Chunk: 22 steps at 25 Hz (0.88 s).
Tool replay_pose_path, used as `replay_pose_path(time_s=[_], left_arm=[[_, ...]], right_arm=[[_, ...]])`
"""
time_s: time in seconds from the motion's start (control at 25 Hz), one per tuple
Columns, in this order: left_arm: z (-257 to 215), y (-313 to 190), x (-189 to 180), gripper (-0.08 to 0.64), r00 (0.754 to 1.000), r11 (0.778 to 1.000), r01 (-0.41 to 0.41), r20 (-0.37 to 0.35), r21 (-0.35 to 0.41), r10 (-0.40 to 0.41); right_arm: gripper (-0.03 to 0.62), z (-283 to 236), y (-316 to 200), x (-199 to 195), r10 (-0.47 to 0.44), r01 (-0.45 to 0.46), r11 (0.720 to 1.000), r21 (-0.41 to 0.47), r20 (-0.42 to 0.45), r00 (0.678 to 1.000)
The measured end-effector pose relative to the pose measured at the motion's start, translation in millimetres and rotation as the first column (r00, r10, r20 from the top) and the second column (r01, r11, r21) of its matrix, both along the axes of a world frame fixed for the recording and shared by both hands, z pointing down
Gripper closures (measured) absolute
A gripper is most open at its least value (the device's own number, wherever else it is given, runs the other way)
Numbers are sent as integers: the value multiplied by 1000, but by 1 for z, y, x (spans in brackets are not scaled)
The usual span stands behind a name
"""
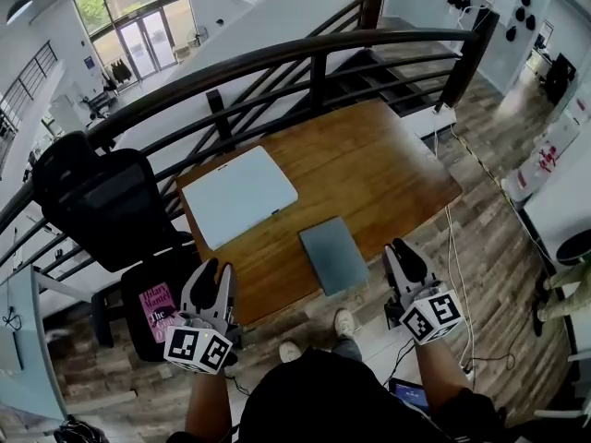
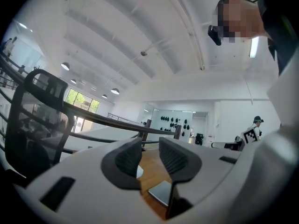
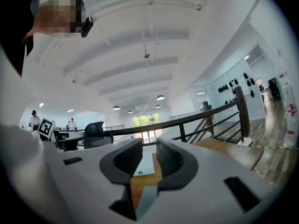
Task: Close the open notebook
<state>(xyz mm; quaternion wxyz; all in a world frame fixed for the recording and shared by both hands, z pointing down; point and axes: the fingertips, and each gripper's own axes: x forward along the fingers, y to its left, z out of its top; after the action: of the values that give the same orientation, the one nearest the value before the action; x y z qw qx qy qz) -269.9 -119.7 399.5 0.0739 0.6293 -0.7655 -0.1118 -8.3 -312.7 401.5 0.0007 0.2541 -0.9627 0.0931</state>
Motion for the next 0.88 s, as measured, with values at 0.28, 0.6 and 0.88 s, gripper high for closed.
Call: replay_pose_path(time_s=[0.28,0.6,0.88], left_arm=[[-22,-15,3,490,997,998,62,39,8,-62],[-27,-24,12,499,993,994,105,44,18,-106],[-29,-33,22,499,993,993,113,21,18,-113]], right_arm=[[594,-38,-27,6,51,-52,988,149,11,999],[598,-41,-59,2,-18,13,998,65,77,997],[598,-37,-76,1,-43,39,998,42,87,995]])
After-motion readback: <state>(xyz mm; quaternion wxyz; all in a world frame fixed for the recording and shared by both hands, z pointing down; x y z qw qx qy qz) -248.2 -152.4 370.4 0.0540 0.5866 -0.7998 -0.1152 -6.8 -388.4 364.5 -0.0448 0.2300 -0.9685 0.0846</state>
